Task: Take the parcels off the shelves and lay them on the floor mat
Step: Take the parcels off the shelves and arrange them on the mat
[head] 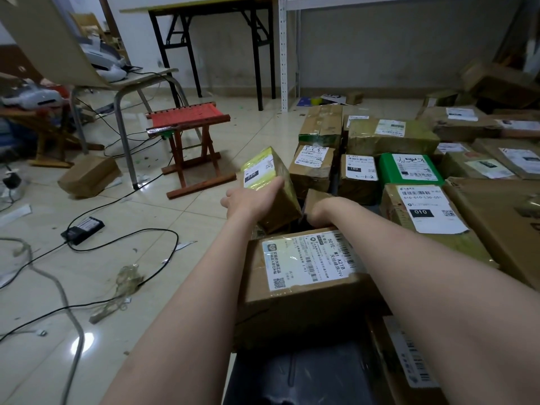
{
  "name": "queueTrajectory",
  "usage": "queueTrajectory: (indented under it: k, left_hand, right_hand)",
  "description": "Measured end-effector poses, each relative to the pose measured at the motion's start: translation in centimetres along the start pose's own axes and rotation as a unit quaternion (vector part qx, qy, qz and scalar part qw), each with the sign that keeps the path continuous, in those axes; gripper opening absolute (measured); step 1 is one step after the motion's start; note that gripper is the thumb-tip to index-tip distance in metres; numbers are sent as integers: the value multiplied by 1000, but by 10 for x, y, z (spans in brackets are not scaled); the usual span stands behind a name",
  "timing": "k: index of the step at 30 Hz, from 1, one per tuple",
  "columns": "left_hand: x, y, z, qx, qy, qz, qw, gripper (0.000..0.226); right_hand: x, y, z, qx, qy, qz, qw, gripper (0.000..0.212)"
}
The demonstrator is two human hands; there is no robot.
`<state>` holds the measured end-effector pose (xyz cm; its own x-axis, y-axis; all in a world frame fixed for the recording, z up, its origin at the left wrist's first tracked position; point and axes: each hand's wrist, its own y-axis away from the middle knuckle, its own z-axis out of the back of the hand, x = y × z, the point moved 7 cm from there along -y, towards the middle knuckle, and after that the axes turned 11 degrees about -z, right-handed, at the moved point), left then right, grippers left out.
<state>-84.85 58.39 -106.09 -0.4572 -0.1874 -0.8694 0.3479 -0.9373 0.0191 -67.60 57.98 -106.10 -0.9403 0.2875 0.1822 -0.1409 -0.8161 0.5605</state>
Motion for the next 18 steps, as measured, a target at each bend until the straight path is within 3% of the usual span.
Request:
queueTrajectory:
  k: [3,5,8,10,12,14,16,18]
  left_hand:
    - [2,3,-3,31,25,28,999,122]
    - [-3,4,-10,86,60,20,994,129]
    - [-13,3,-15,139,41,-20,989,128]
    - [-14,-1,-16,165,12,-30,986,112]
    - [-17,2,-21,225,-25,-40,973,89]
    - [-8,6,-23,283,-57,14,957,103]
    - [4,12,-26,338,-31,90,936,115]
    - [7,13,-32,360,9,111,926,109]
  right_hand:
    - [6,-8,14,-37,-266,41,962,56]
    - [14,-8,8,33,-383,51,922,72]
    - [23,-8,0,108,-450,71,884,93]
    - [22,-11,0,105,-439,75,889,83]
    - [19,-12,2,98,-422,71,899,54]
    - [15,-16,5,89,-433,70,895,34]
    - [8,-20,8,86,-468,58,878,35]
    - [2,-24,9,85,-496,49,863,42]
